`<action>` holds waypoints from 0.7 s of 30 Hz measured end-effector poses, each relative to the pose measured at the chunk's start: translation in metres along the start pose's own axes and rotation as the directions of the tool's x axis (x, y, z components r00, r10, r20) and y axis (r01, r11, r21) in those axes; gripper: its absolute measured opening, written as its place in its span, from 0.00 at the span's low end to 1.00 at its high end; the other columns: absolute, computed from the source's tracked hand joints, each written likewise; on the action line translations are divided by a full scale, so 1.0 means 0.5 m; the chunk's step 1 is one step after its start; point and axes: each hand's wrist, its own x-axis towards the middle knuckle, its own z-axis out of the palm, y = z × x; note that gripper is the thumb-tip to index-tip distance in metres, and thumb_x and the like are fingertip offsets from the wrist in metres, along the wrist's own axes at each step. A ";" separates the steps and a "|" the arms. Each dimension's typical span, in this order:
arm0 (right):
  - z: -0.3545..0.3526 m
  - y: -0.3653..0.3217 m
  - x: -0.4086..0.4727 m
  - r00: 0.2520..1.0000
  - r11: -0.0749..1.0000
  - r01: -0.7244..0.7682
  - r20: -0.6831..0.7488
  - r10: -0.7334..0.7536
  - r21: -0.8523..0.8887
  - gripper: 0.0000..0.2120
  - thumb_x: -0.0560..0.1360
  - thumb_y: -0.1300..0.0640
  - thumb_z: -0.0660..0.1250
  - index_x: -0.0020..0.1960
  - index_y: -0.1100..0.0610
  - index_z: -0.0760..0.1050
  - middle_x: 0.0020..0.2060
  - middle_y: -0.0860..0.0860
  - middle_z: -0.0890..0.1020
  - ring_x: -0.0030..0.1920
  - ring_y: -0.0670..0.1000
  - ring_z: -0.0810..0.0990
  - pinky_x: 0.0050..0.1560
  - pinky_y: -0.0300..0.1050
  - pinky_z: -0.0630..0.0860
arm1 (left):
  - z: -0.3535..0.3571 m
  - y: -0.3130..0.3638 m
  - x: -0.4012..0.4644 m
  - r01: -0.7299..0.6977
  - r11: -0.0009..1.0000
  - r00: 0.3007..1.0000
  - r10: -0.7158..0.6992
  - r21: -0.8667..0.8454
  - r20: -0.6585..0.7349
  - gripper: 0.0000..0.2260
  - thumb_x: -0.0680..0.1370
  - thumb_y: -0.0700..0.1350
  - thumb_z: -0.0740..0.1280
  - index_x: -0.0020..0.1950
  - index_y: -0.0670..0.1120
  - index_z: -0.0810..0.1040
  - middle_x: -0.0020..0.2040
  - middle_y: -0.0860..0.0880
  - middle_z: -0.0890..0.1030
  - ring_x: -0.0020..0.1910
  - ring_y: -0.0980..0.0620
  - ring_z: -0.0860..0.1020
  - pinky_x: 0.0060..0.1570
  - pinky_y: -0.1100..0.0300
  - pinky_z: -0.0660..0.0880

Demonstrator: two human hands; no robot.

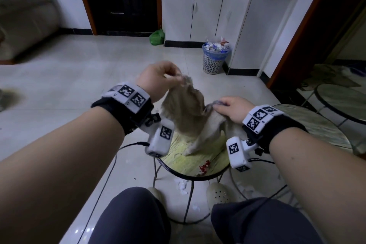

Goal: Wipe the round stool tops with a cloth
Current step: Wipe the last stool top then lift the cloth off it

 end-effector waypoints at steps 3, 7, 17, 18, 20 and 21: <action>-0.006 -0.040 -0.005 0.990 0.985 0.133 0.022 -0.136 0.110 0.10 0.78 0.54 0.63 0.37 0.51 0.73 0.32 0.46 0.74 0.36 0.47 0.72 0.43 0.42 0.68 | 0.037 -0.008 -0.009 -0.055 0.974 0.982 0.012 0.219 0.191 0.04 0.74 0.43 0.70 0.40 0.48 0.77 0.57 0.57 0.80 0.35 0.66 0.73 0.33 0.75 0.72; -0.019 -0.063 -0.015 0.969 0.958 0.203 0.097 -0.226 0.202 0.06 0.77 0.58 0.64 0.43 0.51 0.76 0.34 0.44 0.76 0.36 0.43 0.73 0.42 0.37 0.69 | 0.069 -0.014 -0.013 -0.146 0.933 0.937 0.024 0.328 0.349 0.05 0.72 0.41 0.72 0.40 0.48 0.77 0.61 0.58 0.78 0.33 0.70 0.70 0.33 0.84 0.62; -0.035 -0.005 -0.029 0.995 0.972 0.072 0.056 -0.087 0.226 0.07 0.71 0.58 0.73 0.38 0.49 0.76 0.34 0.47 0.78 0.39 0.47 0.75 0.46 0.44 0.72 | 0.052 0.008 -0.007 -0.093 0.941 0.977 0.022 0.327 0.213 0.03 0.73 0.45 0.72 0.43 0.49 0.78 0.34 0.58 0.75 0.32 0.62 0.72 0.30 0.77 0.67; -0.037 0.007 -0.030 0.997 0.984 0.043 0.051 -0.053 0.173 0.08 0.70 0.57 0.73 0.37 0.51 0.76 0.34 0.48 0.78 0.37 0.47 0.75 0.44 0.43 0.73 | 0.043 0.008 -0.003 -0.079 0.944 0.985 0.024 0.320 0.171 0.03 0.73 0.45 0.71 0.44 0.48 0.79 0.35 0.57 0.75 0.33 0.62 0.72 0.30 0.77 0.67; -0.040 0.030 -0.035 0.998 0.997 -0.020 0.065 0.015 0.079 0.10 0.71 0.58 0.73 0.35 0.54 0.73 0.30 0.50 0.76 0.30 0.45 0.74 0.36 0.41 0.72 | 0.027 0.004 0.002 -0.040 0.952 0.995 0.009 0.303 0.103 0.03 0.74 0.45 0.70 0.44 0.48 0.78 0.35 0.56 0.76 0.34 0.62 0.72 0.31 0.75 0.68; -0.038 0.043 -0.037 0.997 0.996 -0.054 0.065 0.049 0.077 0.09 0.72 0.59 0.72 0.36 0.56 0.73 0.29 0.50 0.75 0.27 0.45 0.73 0.32 0.40 0.71 | 0.020 0.000 0.005 -0.019 0.958 0.998 -0.001 0.286 0.069 0.03 0.74 0.45 0.70 0.44 0.48 0.78 0.36 0.55 0.76 0.34 0.60 0.73 0.33 0.73 0.70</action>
